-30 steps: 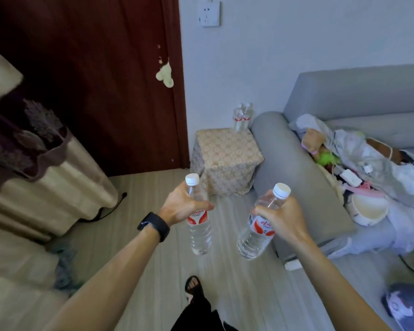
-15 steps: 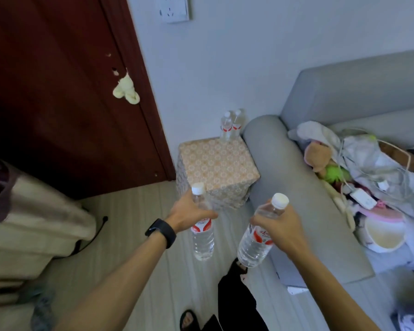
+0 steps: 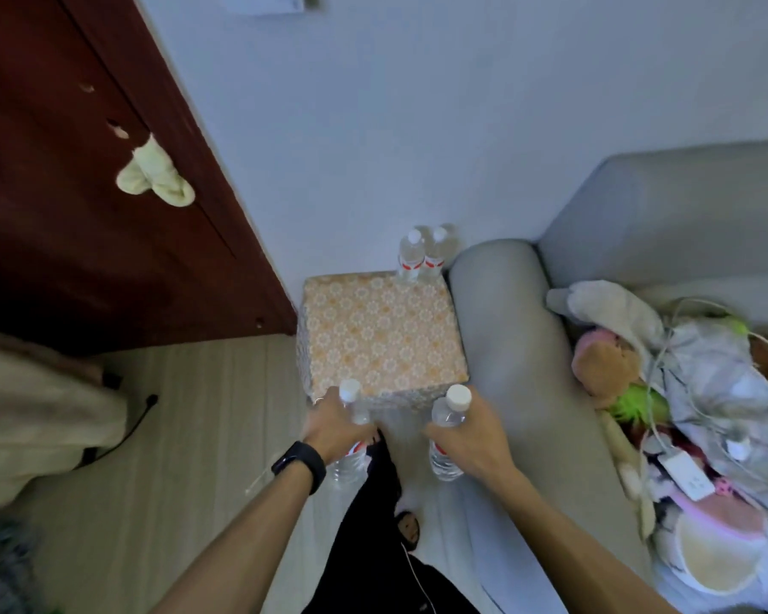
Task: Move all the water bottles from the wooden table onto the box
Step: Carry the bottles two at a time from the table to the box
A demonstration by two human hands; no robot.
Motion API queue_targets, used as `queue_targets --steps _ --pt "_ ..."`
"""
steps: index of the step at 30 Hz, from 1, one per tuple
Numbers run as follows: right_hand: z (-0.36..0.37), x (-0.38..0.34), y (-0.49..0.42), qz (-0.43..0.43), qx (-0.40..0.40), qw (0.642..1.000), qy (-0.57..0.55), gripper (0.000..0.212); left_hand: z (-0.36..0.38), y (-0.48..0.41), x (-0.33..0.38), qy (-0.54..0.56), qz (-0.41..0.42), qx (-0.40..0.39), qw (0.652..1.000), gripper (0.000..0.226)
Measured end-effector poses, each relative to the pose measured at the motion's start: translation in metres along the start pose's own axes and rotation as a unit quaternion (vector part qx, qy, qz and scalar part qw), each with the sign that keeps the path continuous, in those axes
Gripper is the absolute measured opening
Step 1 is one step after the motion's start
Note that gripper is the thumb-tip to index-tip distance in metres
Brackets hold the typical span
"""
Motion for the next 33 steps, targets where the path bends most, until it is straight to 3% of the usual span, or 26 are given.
queue_targets --steps 5,14,18,27,33 --pt "0.002 0.01 -0.089 0.026 -0.027 0.999 0.023 0.029 0.014 -0.081 0.02 0.037 -0.011 0.003 0.999 0.046" --pt "0.009 0.057 -0.227 0.048 0.07 0.996 0.014 0.049 0.047 -0.2 0.054 0.007 0.018 0.021 1.0 0.059" --pt "0.013 0.07 -0.281 0.011 0.087 0.996 0.017 0.052 0.057 -0.241 0.073 0.017 0.034 0.052 0.998 0.06" --pt "0.023 0.09 -0.321 -0.026 -0.009 0.997 0.069 0.07 0.079 -0.27 0.092 0.011 0.045 0.06 0.997 0.072" --pt "0.007 0.086 -0.327 0.079 -0.117 0.975 0.174 0.097 0.067 -0.282 0.089 0.004 0.016 -0.021 1.0 0.082"
Point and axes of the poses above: each hand's wrist, its own y-axis away from the middle knuckle, its own z-axis out of the palm, x = y × z, the point moved 6 cm from there along -y, towards the middle knuckle, and after that the axes turned 13 degrees about -y, right-handed, at the moved point
